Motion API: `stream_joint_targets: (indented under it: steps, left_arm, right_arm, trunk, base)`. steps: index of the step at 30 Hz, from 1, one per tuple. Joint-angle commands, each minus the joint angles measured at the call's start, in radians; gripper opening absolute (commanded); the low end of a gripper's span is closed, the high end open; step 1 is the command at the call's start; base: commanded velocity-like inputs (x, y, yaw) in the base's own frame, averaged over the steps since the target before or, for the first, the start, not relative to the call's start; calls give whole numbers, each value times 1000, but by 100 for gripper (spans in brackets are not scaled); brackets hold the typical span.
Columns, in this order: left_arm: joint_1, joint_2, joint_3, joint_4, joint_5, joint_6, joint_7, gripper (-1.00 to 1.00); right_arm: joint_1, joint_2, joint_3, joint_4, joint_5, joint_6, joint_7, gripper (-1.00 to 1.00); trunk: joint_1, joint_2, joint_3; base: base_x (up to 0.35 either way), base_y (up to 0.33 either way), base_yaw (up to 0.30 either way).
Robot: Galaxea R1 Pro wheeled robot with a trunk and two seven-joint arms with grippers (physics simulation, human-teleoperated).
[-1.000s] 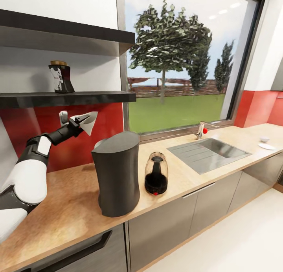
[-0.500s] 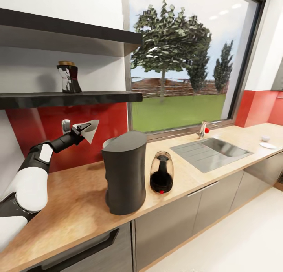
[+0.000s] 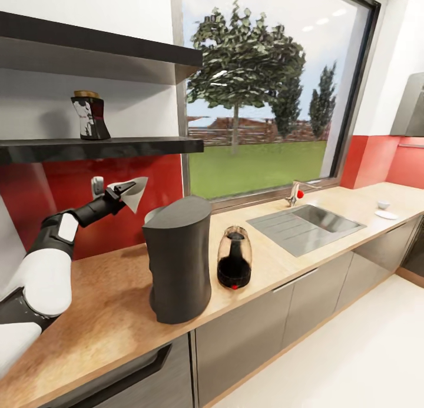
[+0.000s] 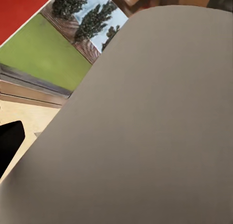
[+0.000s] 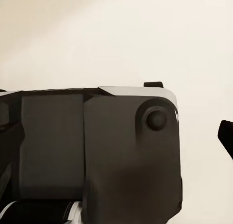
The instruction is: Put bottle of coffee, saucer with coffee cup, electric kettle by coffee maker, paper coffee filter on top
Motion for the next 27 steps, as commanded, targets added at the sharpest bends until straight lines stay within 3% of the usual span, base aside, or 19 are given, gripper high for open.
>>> stream_joint_targets:
  steps: [1,8,9,10,14,27]
  left_arm:
    - [-1,1,2,0,4,8,-1,-100]
    - [-3,-2,6,1,20,21,-1,-100]
    - [-3,0,6,4,33,32,-2,-100]
    - [-1,0,4,3,101,89,-2,-100]
    - [0,2,-2,1,140,114,-1,-100]
    - [1,3,-4,-1,144,117,-1,-100]
  right_arm:
    - [-1,0,1,1,-6,-4,1,100]
    - [0,0,1,1,-6,-4,2,100]
    - [0,0,1,1,-6,-4,1,100]
    - [-1,0,1,1,-6,-4,2,100]
    - [0,0,2,1,-6,-4,2,100]
    - [-1,0,2,1,-6,-4,2,100]
  trunk:
    - [0,-1,0]
    - [0,-1,0]
    - [0,-1,0]
    - [0,-1,0]
    - [0,-1,0]
    - [0,-1,0]
  base:
    - [0,0,0]
    - [0,0,0]
    - [0,0,0]
    - [0,0,0]
    - [0,0,-66]
    - [0,0,-127]
